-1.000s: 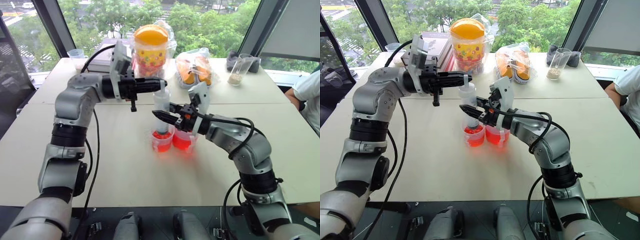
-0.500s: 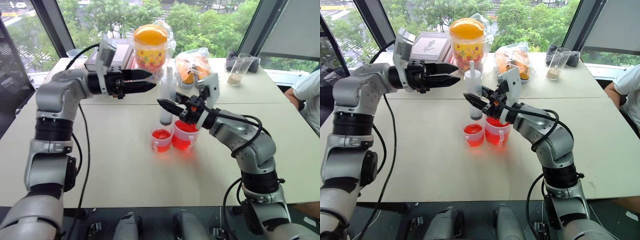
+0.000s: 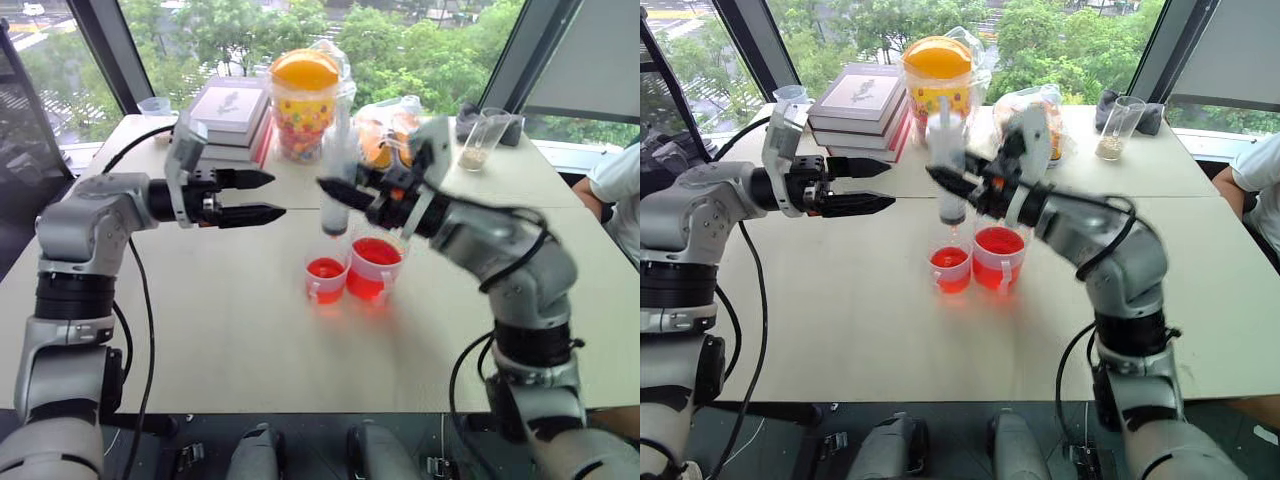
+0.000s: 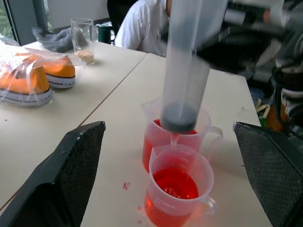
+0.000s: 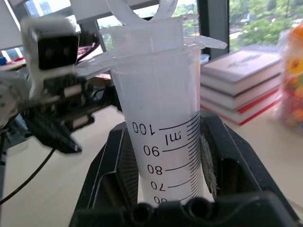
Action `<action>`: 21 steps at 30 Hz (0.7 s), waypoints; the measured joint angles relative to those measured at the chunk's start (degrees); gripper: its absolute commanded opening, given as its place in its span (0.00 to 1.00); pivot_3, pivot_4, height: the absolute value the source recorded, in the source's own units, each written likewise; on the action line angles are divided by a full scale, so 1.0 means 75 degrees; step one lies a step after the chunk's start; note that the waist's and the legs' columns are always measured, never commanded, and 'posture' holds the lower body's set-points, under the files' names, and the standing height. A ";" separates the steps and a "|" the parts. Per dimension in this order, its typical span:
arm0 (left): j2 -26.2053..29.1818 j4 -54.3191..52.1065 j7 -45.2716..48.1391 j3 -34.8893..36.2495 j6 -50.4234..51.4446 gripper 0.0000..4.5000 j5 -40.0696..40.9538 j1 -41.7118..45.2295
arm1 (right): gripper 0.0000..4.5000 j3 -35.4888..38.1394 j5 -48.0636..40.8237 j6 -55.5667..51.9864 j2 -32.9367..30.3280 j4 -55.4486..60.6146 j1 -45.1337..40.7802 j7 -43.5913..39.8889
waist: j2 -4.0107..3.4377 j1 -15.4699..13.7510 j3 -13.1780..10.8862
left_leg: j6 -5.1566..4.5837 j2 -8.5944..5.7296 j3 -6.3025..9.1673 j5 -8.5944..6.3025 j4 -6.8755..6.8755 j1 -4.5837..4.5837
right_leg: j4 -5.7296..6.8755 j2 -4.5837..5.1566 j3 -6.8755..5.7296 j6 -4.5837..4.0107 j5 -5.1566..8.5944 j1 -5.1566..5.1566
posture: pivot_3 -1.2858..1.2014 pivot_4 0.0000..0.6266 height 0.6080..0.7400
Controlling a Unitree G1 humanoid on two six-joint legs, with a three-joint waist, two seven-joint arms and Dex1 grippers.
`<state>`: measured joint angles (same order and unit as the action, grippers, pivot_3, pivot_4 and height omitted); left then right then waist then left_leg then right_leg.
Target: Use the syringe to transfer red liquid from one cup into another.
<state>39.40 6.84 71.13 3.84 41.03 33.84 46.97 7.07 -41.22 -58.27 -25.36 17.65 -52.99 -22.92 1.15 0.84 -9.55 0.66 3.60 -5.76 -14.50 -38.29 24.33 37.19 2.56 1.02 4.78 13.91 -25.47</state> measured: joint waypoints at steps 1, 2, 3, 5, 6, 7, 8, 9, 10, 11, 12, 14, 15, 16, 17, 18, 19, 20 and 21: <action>-0.0047 -0.0068 -0.0031 -0.0007 -0.0001 0.99 0.0028 -0.0078 | 0.31 0.0261 -0.0073 -0.0385 -0.0177 -0.0256 -0.0408 0.0202 | 0.0001 -0.0007 0.0001 | 0.0000 0.0001 0.0001 0.0000 0.0002 0.0000 | -0.0001 0.0001 -0.0003 -0.0001 0.0000 0.0001 | 0.52 0.24 1.00; -0.0055 -0.0112 -0.0047 -0.0006 -0.0001 0.99 0.0055 -0.0141 | 0.31 0.0420 -0.0092 -0.0700 -0.0321 -0.0510 -0.0684 0.0337 | 0.0002 -0.0007 0.0001 | 0.0000 0.0002 0.0001 0.0000 0.0001 0.0000 | -0.0003 0.0001 -0.0004 -0.0001 0.0000 0.0001 | 0.52 0.24 1.00; -0.0067 -0.0211 -0.0070 -0.0008 -0.0001 0.99 0.0085 -0.0265 | 0.31 0.0575 -0.0084 -0.1347 -0.0681 -0.1074 -0.1161 0.0540 | 0.0001 -0.0007 0.0001 | 0.0000 0.0000 -0.0004 0.0000 0.0004 0.0000 | -0.0005 0.0004 -0.0001 -0.0003 0.0001 -0.0001 | 0.52 0.24 1.00; -0.0114 -0.0335 -0.0106 -0.0005 0.0000 0.99 0.0168 -0.0414 | 0.31 0.0716 0.0047 -0.2052 -0.1220 -0.1837 -0.1592 0.0680 | 0.0002 -0.0017 0.0001 | 0.0000 -0.0001 -0.0002 0.0000 0.0010 0.0004 | -0.0019 0.0005 -0.0003 -0.0022 0.0012 0.0000 | 0.52 0.24 1.00; -0.0131 -0.0389 -0.0118 -0.0004 0.0002 0.99 0.0236 -0.0481 | 0.31 0.0678 0.0109 -0.2361 -0.1476 -0.2199 -0.1718 0.0660 | 0.0001 -0.0010 0.0001 | -0.0004 -0.0001 -0.0008 -0.0003 0.0011 0.0004 | -0.0019 0.0006 0.0003 -0.0022 0.0012 -0.0003 | 0.52 0.24 1.00; -0.0160 -0.0431 -0.0126 -0.0004 -0.0003 0.99 0.0249 -0.0513 | 0.31 0.0601 0.0227 -0.2620 -0.1677 -0.2522 -0.1781 0.0635 | 0.0001 -0.0004 0.0001 | -0.0005 -0.0002 -0.0010 -0.0003 0.0013 0.0006 | -0.0023 0.0005 0.0005 -0.0019 0.0010 -0.0005 | 0.52 0.24 1.00; -0.0164 -0.0475 -0.0133 -0.0009 -0.0014 0.99 0.0247 -0.0559 | 0.31 0.0385 0.0332 -0.2859 -0.1877 -0.2819 -0.1839 0.0593 | 0.0001 0.0006 0.0001 | -0.0006 -0.0003 -0.0014 -0.0004 0.0017 0.0006 | -0.0024 0.0005 0.0009 -0.0016 0.0008 -0.0009 | 0.52 0.24 1.00; -0.0175 -0.0552 -0.0145 -0.0018 -0.0048 0.99 0.0244 -0.0617 | 0.31 0.0049 0.0428 -0.3093 -0.2128 -0.3139 -0.1901 0.0460 | 0.0001 0.0025 0.0001 | -0.0006 -0.0003 -0.0017 -0.0004 0.0017 0.0006 | -0.0021 0.0005 0.0014 -0.0009 0.0005 -0.0013 | 0.52 0.24 1.00; -0.0195 -0.0686 -0.0165 -0.0043 -0.0099 0.99 0.0243 -0.0699 | 0.31 -0.0387 0.0522 -0.3335 -0.2465 -0.3484 -0.1929 0.0190 | 0.0001 0.0030 0.0001 | -0.0007 -0.0003 -0.0016 -0.0004 0.0018 0.0006 | -0.0023 0.0005 0.0013 -0.0006 0.0003 -0.0013 | 0.52 0.24 1.00; -0.0215 -0.0800 -0.0181 -0.0051 -0.0160 0.99 0.0244 -0.0816 | 0.31 -0.0845 0.0588 -0.3523 -0.2800 -0.3828 -0.1920 -0.0132 | 0.0001 0.0026 0.0001 | -0.0008 -0.0003 -0.0015 -0.0005 0.0020 0.0005 | -0.0024 0.0004 0.0013 -0.0009 0.0005 -0.0012 | 0.52 0.24 1.00; -0.0246 -0.0843 -0.0202 -0.0052 -0.0181 0.99 0.0242 -0.0922 | 0.31 -0.1305 0.0725 -0.3564 -0.3070 -0.4178 -0.1846 -0.0488 | 0.0001 0.0025 0.0001 | -0.0008 -0.0003 -0.0015 -0.0005 0.0020 0.0006 | -0.0025 0.0004 0.0013 -0.0014 0.0008 -0.0013 | 0.52 0.24 1.00; -0.0291 -0.0898 -0.0250 -0.0055 -0.0181 0.99 0.0244 -0.1021 | 0.31 -0.1993 0.0999 -0.3445 -0.3257 -0.4669 -0.1681 -0.0992 | 0.0001 0.0044 0.0001 | -0.0008 -0.0003 -0.0017 -0.0005 0.0019 0.0005 | -0.0024 0.0002 0.0016 -0.0013 0.0007 -0.0014 | 0.52 0.24 1.00; -0.0311 -0.0970 -0.0301 -0.0057 -0.0181 0.99 0.0250 -0.1062 | 0.31 -0.2435 0.1212 -0.3314 -0.3296 -0.5029 -0.1630 -0.1281 | 0.0001 0.0055 0.0001 | -0.0008 -0.0003 -0.0017 -0.0005 0.0017 0.0005 | -0.0024 0.0001 0.0018 -0.0011 0.0006 -0.0014 | 0.52 0.24 1.00; -0.0324 -0.1039 -0.0354 -0.0060 -0.0179 0.99 0.0252 -0.1084 | 0.31 -0.2858 0.1436 -0.3157 -0.3299 -0.5413 -0.1601 -0.1553 | 0.0001 0.0059 0.0001 | -0.0008 -0.0003 -0.0017 -0.0005 0.0016 0.0005 | -0.0023 0.0000 0.0019 -0.0007 0.0004 -0.0015 | 0.52 0.24 1.00; -0.0324 -0.1113 -0.0374 -0.0059 -0.0178 0.99 0.0257 -0.1106 | 0.31 -0.3189 0.1623 -0.3023 -0.3294 -0.5741 -0.1569 -0.1780 | 0.0001 0.0053 0.0000 | -0.0008 -0.0003 -0.0017 -0.0005 0.0015 0.0005 | -0.0022 -0.0001 0.0019 -0.0005 0.0003 -0.0016 | 0.52 0.24 1.00; -0.0321 -0.1182 -0.0394 -0.0057 -0.0174 0.99 0.0257 -0.1137 | 0.31 -0.3430 0.1783 -0.2939 -0.3286 -0.5965 -0.1546 -0.1957 | 0.0000 0.0047 0.0000 | -0.0008 -0.0003 -0.0016 -0.0005 0.0015 0.0006 | -0.0021 -0.0001 0.0019 -0.0004 0.0002 -0.0017 | 0.52 0.24 1.00; -0.0317 -0.1264 -0.0420 -0.0057 -0.0167 0.99 0.0260 -0.1181 | 0.31 -0.3705 0.1965 -0.2786 -0.3278 -0.6206 -0.1544 -0.2185 | 0.0000 0.0045 0.0000 | -0.0008 -0.0003 -0.0016 -0.0005 0.0015 0.0006 | -0.0020 -0.0002 0.0020 -0.0002 0.0001 -0.0018 | 0.52 0.24 1.00; -0.0311 -0.1318 -0.0452 -0.0057 -0.0153 0.99 0.0262 -0.1226 | 0.31 -0.3945 0.2160 -0.2599 -0.3256 -0.6436 -0.1544 -0.2405 | 0.0000 0.0044 0.0000 | -0.0008 -0.0003 -0.0017 -0.0005 0.0015 0.0006 | -0.0021 -0.0002 0.0019 -0.0002 0.0001 -0.0018 | 0.52 0.24 1.00; -0.0307 -0.1351 -0.0494 -0.0056 -0.0137 0.99 0.0263 -0.1261 | 0.31 -0.4136 0.2357 -0.2405 -0.3205 -0.6691 -0.1541 -0.2611 | 0.0000 0.0043 0.0000 | -0.0008 -0.0003 -0.0017 -0.0005 0.0015 0.0007 | -0.0021 -0.0002 0.0019 -0.0001 0.0000 -0.0018 | 0.52 0.24 1.00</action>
<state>37.10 -3.29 67.43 3.41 40.01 35.82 37.51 -23.95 -23.55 -76.30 -49.40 -32.53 -64.55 -42.50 1.15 1.17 -9.55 0.60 3.58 -5.89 -14.53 -38.18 24.38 37.04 2.54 1.16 4.77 13.91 -25.60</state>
